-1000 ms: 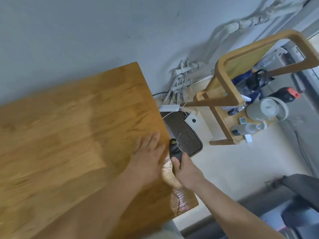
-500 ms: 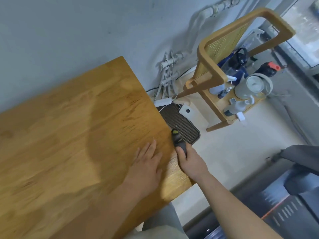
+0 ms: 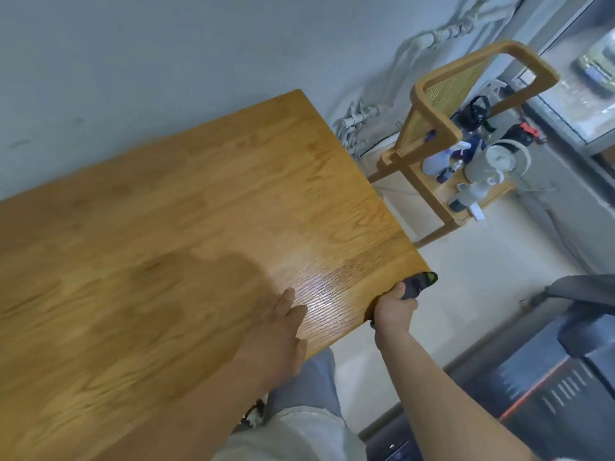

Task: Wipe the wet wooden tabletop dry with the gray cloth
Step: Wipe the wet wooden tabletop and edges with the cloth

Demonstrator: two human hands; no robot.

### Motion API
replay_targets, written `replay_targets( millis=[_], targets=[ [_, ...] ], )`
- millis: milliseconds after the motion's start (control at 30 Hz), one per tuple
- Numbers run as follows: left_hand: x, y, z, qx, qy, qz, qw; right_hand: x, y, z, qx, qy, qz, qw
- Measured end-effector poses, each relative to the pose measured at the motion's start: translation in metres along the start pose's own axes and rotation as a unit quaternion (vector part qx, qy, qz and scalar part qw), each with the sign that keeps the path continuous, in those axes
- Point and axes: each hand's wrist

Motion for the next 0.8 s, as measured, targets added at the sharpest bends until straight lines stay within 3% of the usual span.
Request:
replay_targets(
  millis=[200,433,633,800],
  targets=[
    [0.042,-0.026,-0.032,0.019,0.056,0.01,0.998,-0.078,-0.051,-0.078,-0.005,-0.02,-0.03,0.999],
    [0.075,-0.034,-0.058,-0.01,0.079,0.006,0.997,-0.103,-0.054,-0.084,0.086,-0.096,0.001,0.992],
    [0.117,-0.051,-0.112,-0.025,0.063,-0.015,0.998,-0.076,-0.038,-0.09,0.055,-0.066,0.043,0.995],
    [0.171,-0.071,-0.174,-0.043,0.029,-0.058,0.997,-0.135,-0.089,-0.165,0.012,-0.038,0.041,0.998]
  ],
)
Point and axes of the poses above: each hand's wrist, its own z-axis towards the middle knuckle, its own y-axis out of the back of the hand, x = y × z, and after that the axes turned 4 degrees about -y, right-handed
